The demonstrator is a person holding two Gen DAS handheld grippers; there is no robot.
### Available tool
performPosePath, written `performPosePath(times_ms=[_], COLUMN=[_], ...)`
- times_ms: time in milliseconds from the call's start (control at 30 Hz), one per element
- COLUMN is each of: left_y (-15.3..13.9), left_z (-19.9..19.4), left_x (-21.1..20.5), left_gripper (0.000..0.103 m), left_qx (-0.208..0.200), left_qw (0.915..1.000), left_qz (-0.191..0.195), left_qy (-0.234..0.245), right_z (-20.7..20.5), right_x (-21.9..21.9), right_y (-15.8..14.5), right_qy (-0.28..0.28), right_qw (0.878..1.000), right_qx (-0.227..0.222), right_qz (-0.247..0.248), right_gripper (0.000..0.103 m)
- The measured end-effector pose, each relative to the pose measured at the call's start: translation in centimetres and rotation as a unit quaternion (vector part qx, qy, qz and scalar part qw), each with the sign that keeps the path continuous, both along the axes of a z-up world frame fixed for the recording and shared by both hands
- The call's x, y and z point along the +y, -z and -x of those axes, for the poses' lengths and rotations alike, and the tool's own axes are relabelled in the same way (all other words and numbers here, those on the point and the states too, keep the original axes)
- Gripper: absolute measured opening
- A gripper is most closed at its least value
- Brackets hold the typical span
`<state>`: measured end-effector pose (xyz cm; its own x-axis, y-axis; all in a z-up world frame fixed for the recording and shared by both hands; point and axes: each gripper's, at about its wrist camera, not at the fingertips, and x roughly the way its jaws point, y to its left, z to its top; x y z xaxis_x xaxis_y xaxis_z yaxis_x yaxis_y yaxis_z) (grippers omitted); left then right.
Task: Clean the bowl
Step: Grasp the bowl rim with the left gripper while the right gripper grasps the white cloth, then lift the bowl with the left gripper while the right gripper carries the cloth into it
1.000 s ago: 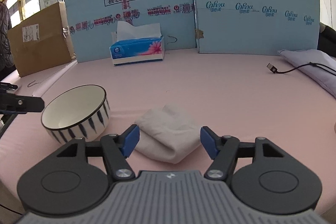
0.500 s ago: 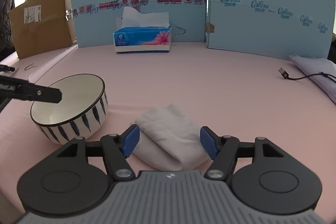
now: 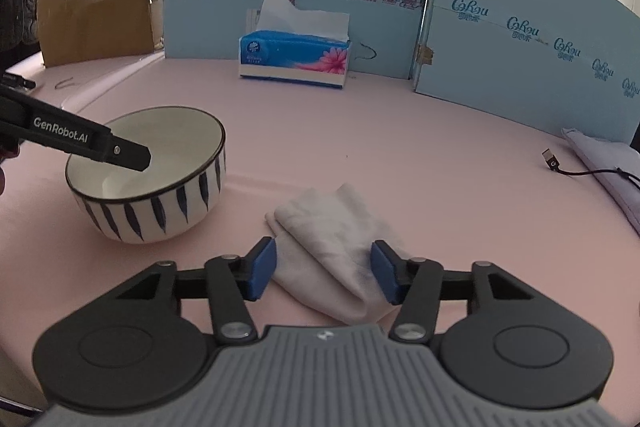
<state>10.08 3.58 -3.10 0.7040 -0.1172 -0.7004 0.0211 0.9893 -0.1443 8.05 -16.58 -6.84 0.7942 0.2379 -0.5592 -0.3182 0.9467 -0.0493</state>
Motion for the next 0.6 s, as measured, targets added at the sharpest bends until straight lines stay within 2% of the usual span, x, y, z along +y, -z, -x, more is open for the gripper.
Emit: performPosePath(times_ms=[133,267,600], left_y=[0.2,0.2,0.1], left_z=[-0.3,-0.6,-0.7], left_x=[-0.2,-0.4,-0.5], left_gripper=[0.031,0.026,0.024], left_qx=[0.004,0.006,0.008], left_qw=[1.0,0.9998,0.9997], left_qz=[-0.006,-0.016,-0.022], left_qy=[0.001,0.007,0.009], right_z=[0.0,-0.1,-0.1], right_x=[0.0,-0.3,-1.0], right_y=[0.0,0.1,0.0], right_qy=[-0.003,-0.006,-0.011], right_qw=[1.0,1.0,1.0], right_qx=[-0.001,0.001,0.002], right_qz=[0.004,-0.002,-0.009], right_gripper=[0.048,0.041,0.032])
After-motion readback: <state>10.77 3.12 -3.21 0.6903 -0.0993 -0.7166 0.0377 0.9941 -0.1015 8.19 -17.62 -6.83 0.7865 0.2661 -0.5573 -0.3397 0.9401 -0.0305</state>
